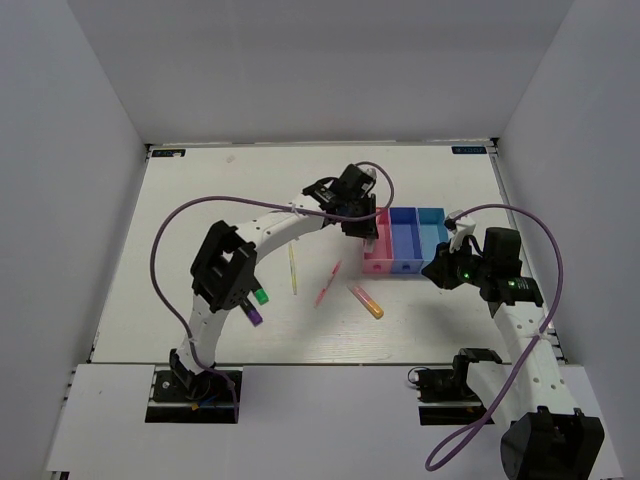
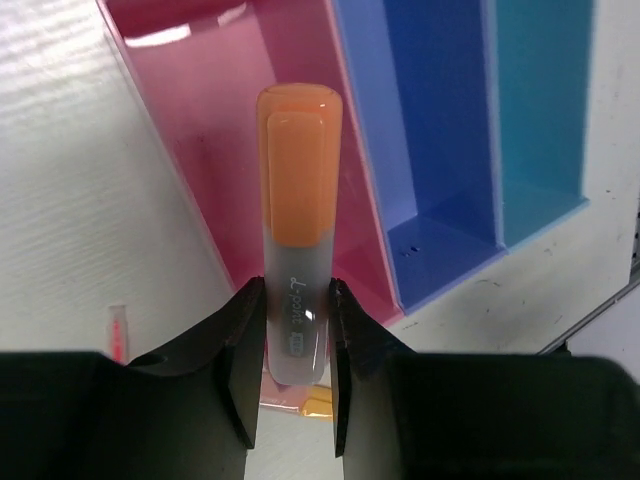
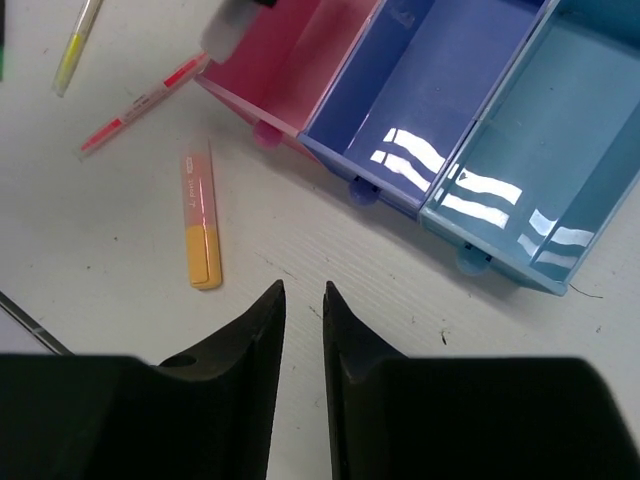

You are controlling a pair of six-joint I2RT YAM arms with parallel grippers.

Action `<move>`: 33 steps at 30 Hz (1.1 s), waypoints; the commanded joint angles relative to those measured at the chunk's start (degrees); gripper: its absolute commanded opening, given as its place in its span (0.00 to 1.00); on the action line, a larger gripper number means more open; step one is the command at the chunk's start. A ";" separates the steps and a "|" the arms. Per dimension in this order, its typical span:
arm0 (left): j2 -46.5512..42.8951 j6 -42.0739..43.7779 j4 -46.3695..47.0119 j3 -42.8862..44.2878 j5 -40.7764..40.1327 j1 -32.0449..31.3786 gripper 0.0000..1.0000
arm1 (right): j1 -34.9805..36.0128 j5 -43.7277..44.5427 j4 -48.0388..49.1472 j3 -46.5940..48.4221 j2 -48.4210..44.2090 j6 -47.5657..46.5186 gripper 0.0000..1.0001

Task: Sort the stationery into containers
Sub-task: Place the stationery into the container

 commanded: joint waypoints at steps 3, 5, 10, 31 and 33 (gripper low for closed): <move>-0.48 -5.07 4.33 1.42 0.49 -0.95 0.08 | -0.02 -0.20 0.23 2.05 -0.01 -0.52 0.29; -0.39 -5.77 4.95 0.27 0.31 -0.95 0.11 | -0.01 -0.38 0.15 2.05 -0.18 -0.52 0.34; -0.30 -6.30 5.74 -0.87 0.05 -0.95 0.33 | 0.07 -0.55 -0.21 2.05 0.26 -1.04 0.47; -28.04 3.79 -2.77 -20.15 -8.81 -2.98 0.41 | 5.43 -9.88 -1.01 0.91 4.56 -9.13 0.18; -36.02 4.42 -7.25 -28.76 -15.56 -2.72 0.62 | 8.93 -8.38 -0.38 0.55 6.48 -9.48 0.18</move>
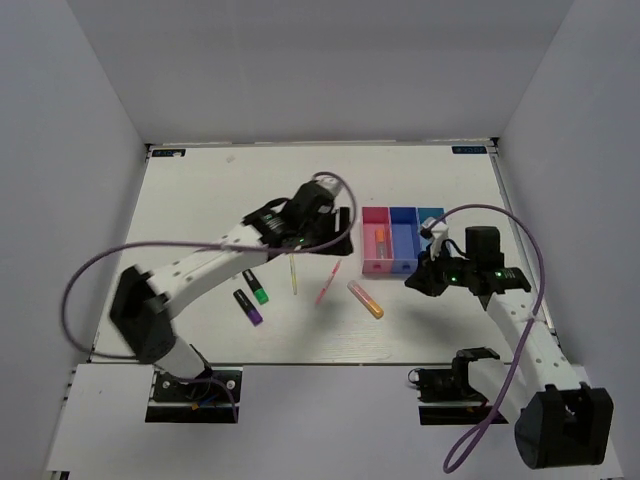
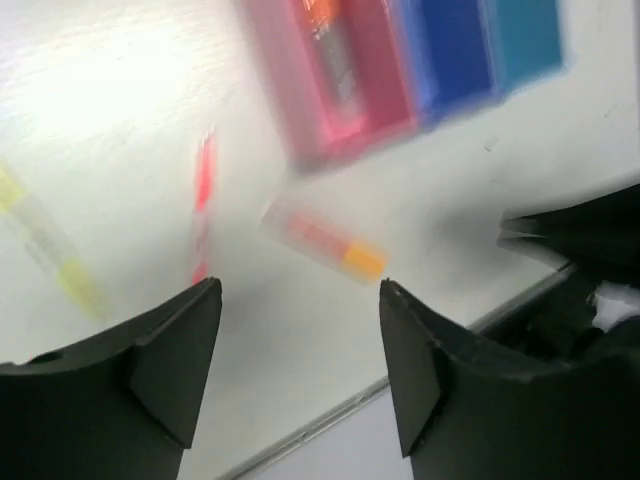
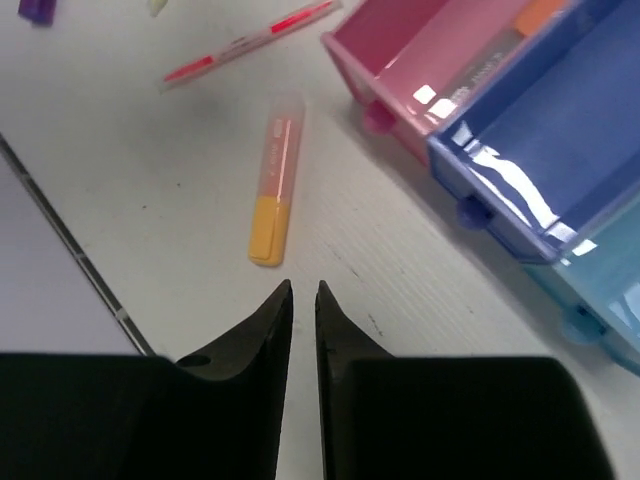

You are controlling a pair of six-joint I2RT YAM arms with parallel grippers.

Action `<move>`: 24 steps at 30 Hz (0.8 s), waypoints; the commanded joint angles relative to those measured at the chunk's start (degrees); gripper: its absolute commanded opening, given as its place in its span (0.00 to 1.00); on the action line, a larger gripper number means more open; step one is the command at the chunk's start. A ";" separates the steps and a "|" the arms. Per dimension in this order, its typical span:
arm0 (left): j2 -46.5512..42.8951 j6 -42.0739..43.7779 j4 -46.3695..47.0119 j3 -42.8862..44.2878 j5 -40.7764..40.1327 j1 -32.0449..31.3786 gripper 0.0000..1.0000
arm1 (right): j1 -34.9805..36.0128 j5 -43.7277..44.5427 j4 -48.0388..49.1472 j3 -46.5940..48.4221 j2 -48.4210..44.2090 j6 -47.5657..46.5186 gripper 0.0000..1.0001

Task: Sort the stationery into containers
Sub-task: Place the stationery into the container, then grab a piece of stationery with the right arm

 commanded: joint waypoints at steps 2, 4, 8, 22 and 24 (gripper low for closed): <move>-22.39 2.35 -10.91 -20.17 -12.06 2.20 0.84 | 6.68 2.41 2.37 0.92 5.34 -1.90 0.22; -28.81 0.07 -12.93 -25.65 -13.22 4.84 0.89 | 12.82 4.80 3.17 1.19 8.24 -1.37 0.26; -41.29 -2.50 -13.03 -41.28 -8.91 15.63 0.93 | 22.06 16.22 9.48 0.84 11.76 0.56 0.45; -45.99 0.84 -13.29 -45.36 -4.95 22.61 0.96 | 39.82 41.09 18.55 1.37 24.43 4.96 0.53; -46.52 0.84 -12.77 -46.50 -4.51 23.05 0.96 | 40.61 41.55 19.07 1.63 25.65 4.87 0.55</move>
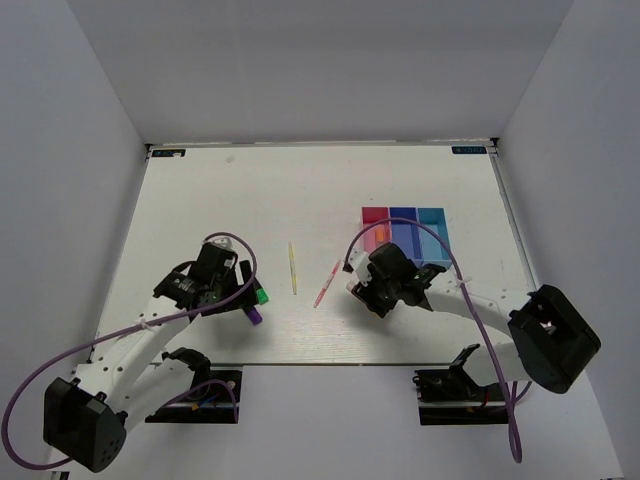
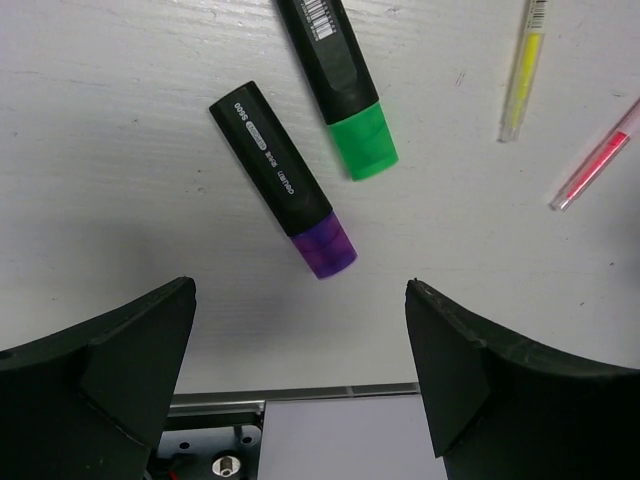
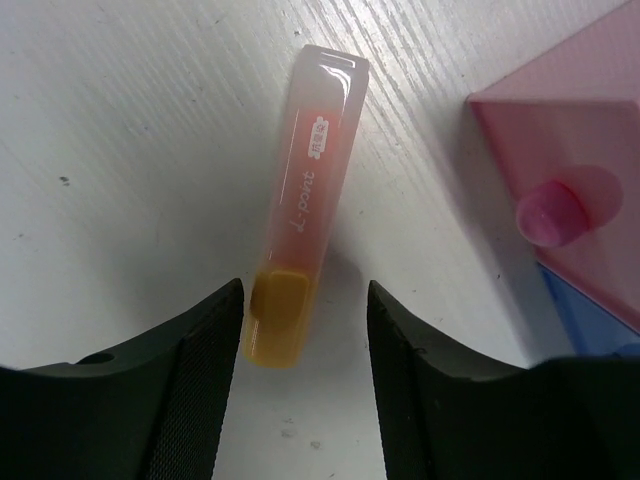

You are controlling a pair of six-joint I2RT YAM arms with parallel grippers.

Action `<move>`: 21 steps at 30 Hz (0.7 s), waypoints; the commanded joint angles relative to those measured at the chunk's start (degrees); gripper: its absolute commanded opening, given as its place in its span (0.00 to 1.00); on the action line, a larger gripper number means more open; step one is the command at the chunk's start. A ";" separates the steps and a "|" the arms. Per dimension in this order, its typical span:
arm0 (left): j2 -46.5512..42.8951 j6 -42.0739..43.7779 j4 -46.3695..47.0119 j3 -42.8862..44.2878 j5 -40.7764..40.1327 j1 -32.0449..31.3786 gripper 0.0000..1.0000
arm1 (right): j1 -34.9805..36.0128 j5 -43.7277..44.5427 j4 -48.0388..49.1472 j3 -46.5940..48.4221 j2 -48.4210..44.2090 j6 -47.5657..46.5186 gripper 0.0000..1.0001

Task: Sort the stationery into containers
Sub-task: Grab a piece of stationery with the right arm

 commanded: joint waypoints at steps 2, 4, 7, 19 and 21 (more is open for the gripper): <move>-1.93 1.32 1.88 -1.72 2.44 2.07 0.96 | 1.56 4.92 3.41 1.78 2.01 0.41 0.56; -2.55 1.32 2.50 -2.34 2.88 2.60 0.96 | 1.92 4.57 2.97 2.05 3.33 0.50 0.56; -2.55 1.15 3.02 -2.34 3.50 3.04 0.96 | 2.00 2.82 1.39 2.31 5.00 0.76 0.53; -2.02 -0.78 4.96 -1.73 7.45 6.55 0.96 | 1.65 -11.59 -7.14 4.77 3.69 -0.90 0.08; -1.50 -1.92 5.49 -1.73 8.42 7.52 0.96 | 1.65 -13.17 -7.84 5.12 1.15 -1.95 0.08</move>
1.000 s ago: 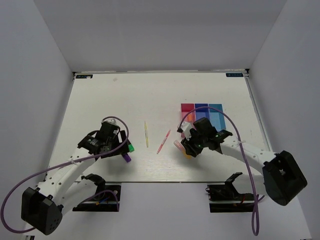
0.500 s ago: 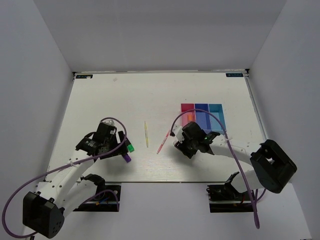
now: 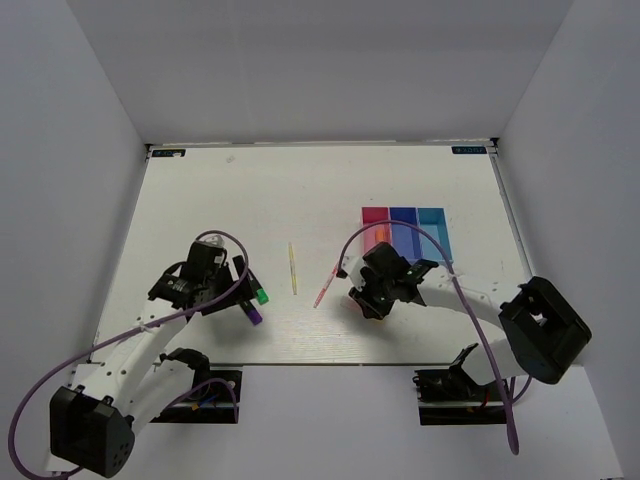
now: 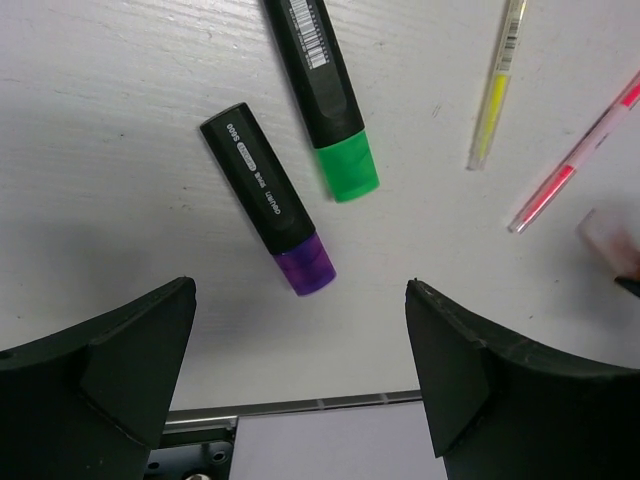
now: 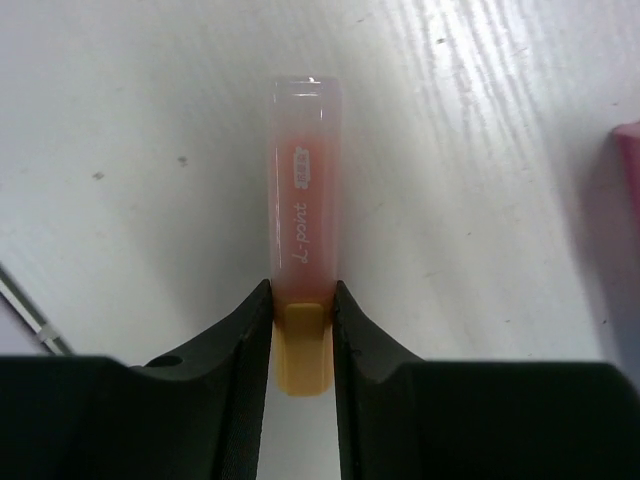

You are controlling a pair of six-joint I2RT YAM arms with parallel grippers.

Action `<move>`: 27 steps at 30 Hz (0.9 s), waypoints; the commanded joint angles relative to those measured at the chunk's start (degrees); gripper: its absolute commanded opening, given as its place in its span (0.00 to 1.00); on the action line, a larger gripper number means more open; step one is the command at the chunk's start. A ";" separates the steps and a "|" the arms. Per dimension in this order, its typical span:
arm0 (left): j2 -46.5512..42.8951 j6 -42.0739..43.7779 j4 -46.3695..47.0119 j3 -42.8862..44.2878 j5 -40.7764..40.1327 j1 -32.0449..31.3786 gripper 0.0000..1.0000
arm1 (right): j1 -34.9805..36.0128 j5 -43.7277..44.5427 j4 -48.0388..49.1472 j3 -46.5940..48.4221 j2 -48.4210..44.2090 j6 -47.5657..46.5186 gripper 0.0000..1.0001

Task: Sort the stationery into containers
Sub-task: Grab a piece of stationery with the right arm, then place the stationery into the container

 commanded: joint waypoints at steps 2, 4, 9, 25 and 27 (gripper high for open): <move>1.04 -2.26 3.12 0.63 2.78 1.71 0.96 | 0.06 -6.12 -4.41 2.89 -6.40 -2.40 0.08; 2.44 -3.66 3.48 1.34 2.53 1.71 0.96 | -0.03 -6.57 -4.59 3.07 -8.96 -3.10 0.08; 9.46 -7.35 1.82 5.19 0.77 1.71 0.88 | -0.03 -4.20 -3.54 5.18 -15.19 -5.04 0.10; 9.49 -13.51 -0.74 -1.03 -2.40 1.71 0.56 | -3.63 30.61 10.52 14.31 -9.95 6.03 0.01; 9.31 -14.38 -0.82 -1.91 -2.22 1.71 0.56 | -4.51 31.75 10.53 16.16 -7.66 9.46 0.00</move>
